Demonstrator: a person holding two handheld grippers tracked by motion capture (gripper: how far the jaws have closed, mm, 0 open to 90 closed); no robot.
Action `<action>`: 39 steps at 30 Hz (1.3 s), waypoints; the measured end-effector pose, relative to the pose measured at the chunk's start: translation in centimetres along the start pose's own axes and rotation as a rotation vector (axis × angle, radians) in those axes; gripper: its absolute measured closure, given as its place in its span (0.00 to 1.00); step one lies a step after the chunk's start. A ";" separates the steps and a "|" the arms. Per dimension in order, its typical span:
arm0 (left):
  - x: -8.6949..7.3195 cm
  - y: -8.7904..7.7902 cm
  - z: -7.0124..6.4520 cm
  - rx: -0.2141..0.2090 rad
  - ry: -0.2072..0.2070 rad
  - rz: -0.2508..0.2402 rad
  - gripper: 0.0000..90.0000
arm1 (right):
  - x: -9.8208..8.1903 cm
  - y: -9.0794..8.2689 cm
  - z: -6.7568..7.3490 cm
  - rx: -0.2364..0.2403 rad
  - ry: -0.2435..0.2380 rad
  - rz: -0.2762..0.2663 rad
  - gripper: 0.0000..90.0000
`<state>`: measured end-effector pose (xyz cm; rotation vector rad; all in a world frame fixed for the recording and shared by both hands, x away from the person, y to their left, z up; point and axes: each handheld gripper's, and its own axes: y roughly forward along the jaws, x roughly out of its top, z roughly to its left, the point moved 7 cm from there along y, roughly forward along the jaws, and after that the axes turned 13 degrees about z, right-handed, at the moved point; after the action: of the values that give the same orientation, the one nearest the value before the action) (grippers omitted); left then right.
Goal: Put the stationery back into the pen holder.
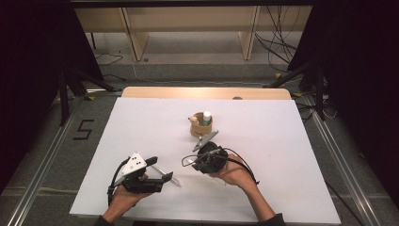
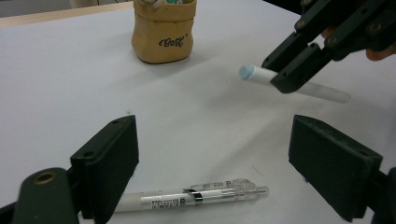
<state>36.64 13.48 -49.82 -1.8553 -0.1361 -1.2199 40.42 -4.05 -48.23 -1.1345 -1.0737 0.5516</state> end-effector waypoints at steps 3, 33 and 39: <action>0.0 0.0 0.0 -0.001 0.003 0.003 0.17 | 0.3 -0.8 -0.5 0.006 0.039 -0.073 0.88; -0.1 0.1 0.1 0.003 0.001 0.007 0.17 | 3.1 -6.2 -7.4 -0.095 0.341 -0.579 0.88; -0.1 0.1 0.1 0.002 0.002 0.006 0.17 | 4.6 -6.5 -8.6 -0.121 0.361 -0.599 0.88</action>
<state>36.67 13.50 -49.96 -1.8520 -0.1302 -1.2164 49.09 -6.52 -40.77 -0.9065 -1.0688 -0.1868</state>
